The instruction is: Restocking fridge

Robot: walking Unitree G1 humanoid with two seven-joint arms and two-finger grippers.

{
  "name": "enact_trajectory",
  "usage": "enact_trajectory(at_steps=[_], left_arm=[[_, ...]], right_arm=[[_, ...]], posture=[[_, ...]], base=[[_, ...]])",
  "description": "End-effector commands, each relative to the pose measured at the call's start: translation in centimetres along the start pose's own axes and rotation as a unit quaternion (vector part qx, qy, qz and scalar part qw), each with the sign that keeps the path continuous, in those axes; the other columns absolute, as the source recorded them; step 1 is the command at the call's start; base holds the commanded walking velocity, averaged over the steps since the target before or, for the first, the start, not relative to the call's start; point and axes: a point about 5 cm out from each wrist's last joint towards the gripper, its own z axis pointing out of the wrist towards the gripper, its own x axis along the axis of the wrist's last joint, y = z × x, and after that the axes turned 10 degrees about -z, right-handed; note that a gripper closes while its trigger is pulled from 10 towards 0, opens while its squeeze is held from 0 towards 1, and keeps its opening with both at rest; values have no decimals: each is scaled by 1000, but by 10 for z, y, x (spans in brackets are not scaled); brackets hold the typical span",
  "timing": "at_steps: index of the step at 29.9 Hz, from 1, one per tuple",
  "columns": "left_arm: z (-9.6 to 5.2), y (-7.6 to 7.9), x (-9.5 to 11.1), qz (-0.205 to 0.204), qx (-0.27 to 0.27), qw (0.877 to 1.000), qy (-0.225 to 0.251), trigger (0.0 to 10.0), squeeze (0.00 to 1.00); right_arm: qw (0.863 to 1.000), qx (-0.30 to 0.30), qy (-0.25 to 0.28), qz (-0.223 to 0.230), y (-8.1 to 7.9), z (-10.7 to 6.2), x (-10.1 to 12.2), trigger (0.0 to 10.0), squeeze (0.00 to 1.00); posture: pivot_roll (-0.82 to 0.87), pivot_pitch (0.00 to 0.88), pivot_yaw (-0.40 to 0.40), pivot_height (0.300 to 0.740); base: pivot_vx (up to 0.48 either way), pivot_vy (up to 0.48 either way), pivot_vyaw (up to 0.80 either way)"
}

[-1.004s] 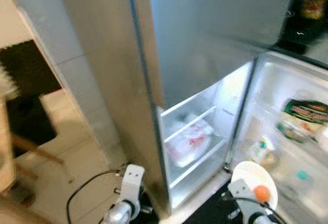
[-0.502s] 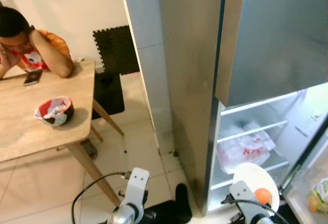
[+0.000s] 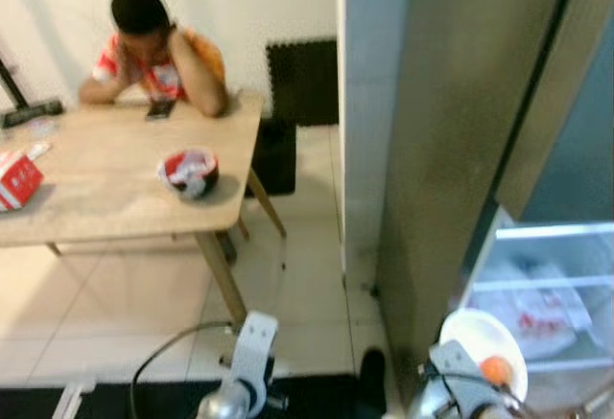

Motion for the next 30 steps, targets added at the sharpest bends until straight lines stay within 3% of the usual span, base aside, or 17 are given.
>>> enact_trajectory(at_steps=[1,22,30], left_arm=[[0,0,-2,-9,-2,1000,-14,10000,0],[3,2,5,-19,-1,1000,-5,10000,0],[4,2,8,-22,6,1000,-1,10000,0]], right_arm=[[1000,-5,1,-3,1,1,3,10000,0],[1000,-4,-3,-8,0,0,1,10000,0],[1000,-5,-2,-10,1,1,2,10000,0]], posture=[[-88,24,51,740],[-93,31,51,740],[-91,34,51,740]], base=[[0,0,0],[0,0,0],[0,-303,0]])
